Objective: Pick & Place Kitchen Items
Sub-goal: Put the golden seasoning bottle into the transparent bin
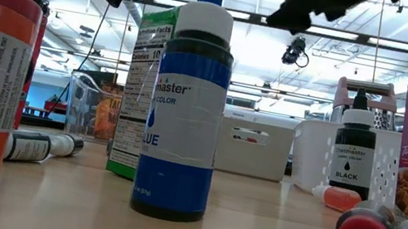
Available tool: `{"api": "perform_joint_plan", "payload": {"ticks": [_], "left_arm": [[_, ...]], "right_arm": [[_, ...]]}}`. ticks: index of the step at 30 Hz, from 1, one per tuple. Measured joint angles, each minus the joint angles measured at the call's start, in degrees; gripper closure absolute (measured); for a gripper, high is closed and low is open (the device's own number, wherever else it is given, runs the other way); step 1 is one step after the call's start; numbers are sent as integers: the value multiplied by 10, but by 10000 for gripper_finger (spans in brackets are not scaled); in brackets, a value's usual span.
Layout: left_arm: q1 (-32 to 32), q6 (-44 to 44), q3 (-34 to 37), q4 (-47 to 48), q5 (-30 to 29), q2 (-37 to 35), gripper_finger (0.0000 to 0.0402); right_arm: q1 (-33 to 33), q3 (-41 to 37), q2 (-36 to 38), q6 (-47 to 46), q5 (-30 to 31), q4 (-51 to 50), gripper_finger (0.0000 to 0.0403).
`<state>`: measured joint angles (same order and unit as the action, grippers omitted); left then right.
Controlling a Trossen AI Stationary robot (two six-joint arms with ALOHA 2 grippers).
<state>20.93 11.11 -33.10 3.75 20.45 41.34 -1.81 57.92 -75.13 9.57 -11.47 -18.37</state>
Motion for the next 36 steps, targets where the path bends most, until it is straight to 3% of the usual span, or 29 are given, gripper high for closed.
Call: {"api": "perform_joint_plan", "payload": {"ticks": [4,10,15,20,26,30,36], "left_arm": [[0,8,0,4,0,0,248],[0,12,0,19,0,0,248],[0,-33,4,29,0,0,248],[-1,-138,45,-54,2,0,248],[-20,-231,93,-190,2,0,248],[-46,-240,109,-289,2,0,248],[-97,-219,109,-326,2,0,248]], "right_arm": [[-3,-15,15,-44,12,28,165],[-1,-15,15,-100,114,52,165],[-1,-15,14,-136,151,54,165],[-2,-15,14,-56,131,61,165],[-17,-15,14,-79,130,31,164],[-40,-15,14,-75,129,-2,156],[-84,-15,14,-85,129,-25,136]]}}
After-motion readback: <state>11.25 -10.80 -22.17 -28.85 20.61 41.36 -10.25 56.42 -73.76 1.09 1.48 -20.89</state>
